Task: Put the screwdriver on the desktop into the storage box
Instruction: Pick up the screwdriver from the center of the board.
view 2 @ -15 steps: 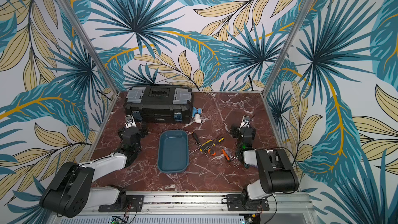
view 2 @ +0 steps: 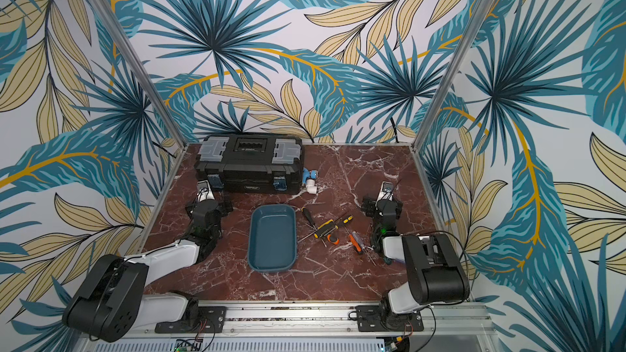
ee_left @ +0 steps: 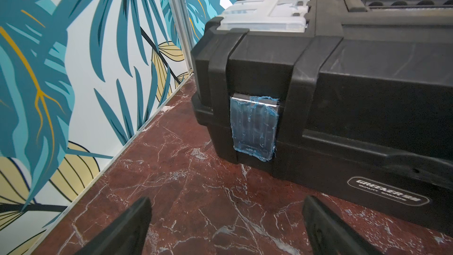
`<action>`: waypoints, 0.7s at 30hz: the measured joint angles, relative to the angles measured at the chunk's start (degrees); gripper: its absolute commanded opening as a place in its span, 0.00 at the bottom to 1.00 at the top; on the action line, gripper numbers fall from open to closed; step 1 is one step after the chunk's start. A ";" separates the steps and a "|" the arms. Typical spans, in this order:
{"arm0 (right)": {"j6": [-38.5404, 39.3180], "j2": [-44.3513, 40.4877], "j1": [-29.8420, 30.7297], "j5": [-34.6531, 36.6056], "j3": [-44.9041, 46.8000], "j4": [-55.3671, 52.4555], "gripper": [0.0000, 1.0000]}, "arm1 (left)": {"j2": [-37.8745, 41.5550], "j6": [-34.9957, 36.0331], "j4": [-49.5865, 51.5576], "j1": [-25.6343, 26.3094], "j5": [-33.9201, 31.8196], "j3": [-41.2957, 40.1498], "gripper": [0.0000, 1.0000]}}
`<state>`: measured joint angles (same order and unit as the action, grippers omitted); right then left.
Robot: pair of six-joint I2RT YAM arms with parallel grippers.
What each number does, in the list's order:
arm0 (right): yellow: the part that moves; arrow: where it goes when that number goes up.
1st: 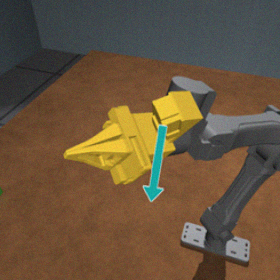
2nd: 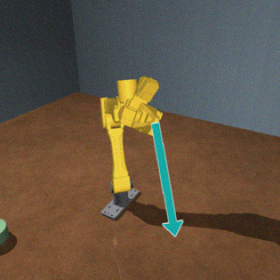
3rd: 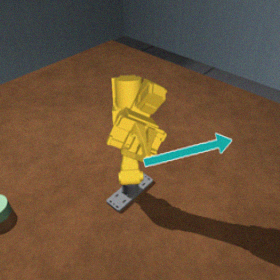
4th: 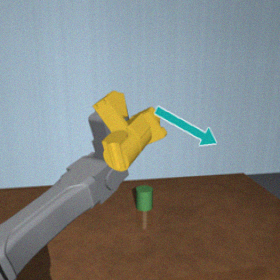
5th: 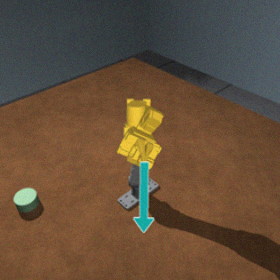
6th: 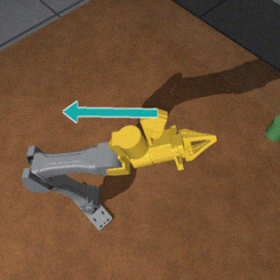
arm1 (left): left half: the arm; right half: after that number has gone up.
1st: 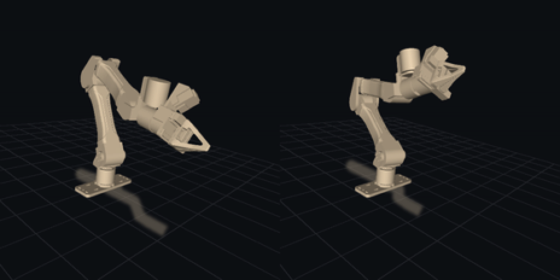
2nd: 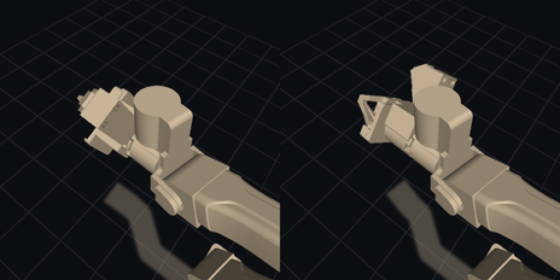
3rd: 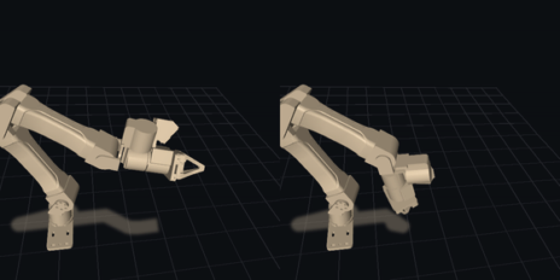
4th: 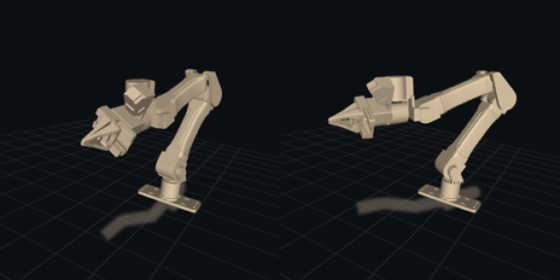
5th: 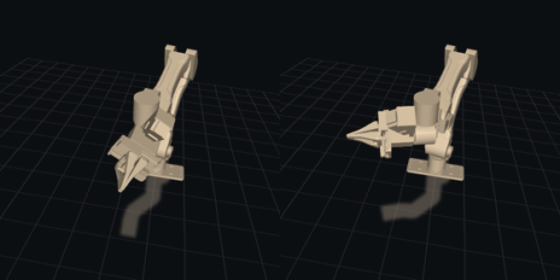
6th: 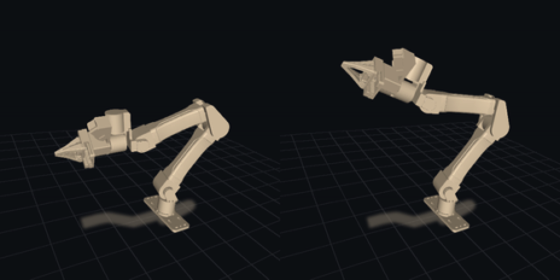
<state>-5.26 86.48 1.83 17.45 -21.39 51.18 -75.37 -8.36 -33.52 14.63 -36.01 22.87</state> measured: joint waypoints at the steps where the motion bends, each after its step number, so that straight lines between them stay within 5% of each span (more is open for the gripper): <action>1: 0.07 0.00 0.00 0.04 0.00 0.04 0.99 | 0.04 0.00 0.35 0.07 -0.24 0.02 1.00; 4: 0.15 -2.99 0.39 1.70 -0.35 -3.78 0.99 | 2.21 -1.14 6.78 0.33 -2.27 1.31 1.00; 9: -6.93 -18.58 1.62 5.68 -14.73 -33.03 1.00 | 16.39 -9.38 28.37 1.55 -4.85 8.66 1.00; 13: -18.23 -29.51 1.03 4.15 -18.49 -45.99 0.99 | 29.83 -15.23 39.85 8.68 -2.47 12.83 1.00; 16: -25.05 -27.87 0.37 1.84 -22.32 -61.72 0.95 | 34.07 -19.61 47.80 14.38 0.96 15.19 1.00; 21: -30.27 -19.63 0.44 -0.15 -26.73 -84.11 0.78 | 29.86 -24.22 57.48 21.64 6.69 19.54 1.00</action>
<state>-35.53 66.85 2.26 17.30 -48.12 -32.93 -45.52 -32.58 23.97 36.27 -29.32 42.41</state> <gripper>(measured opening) 0.825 0.999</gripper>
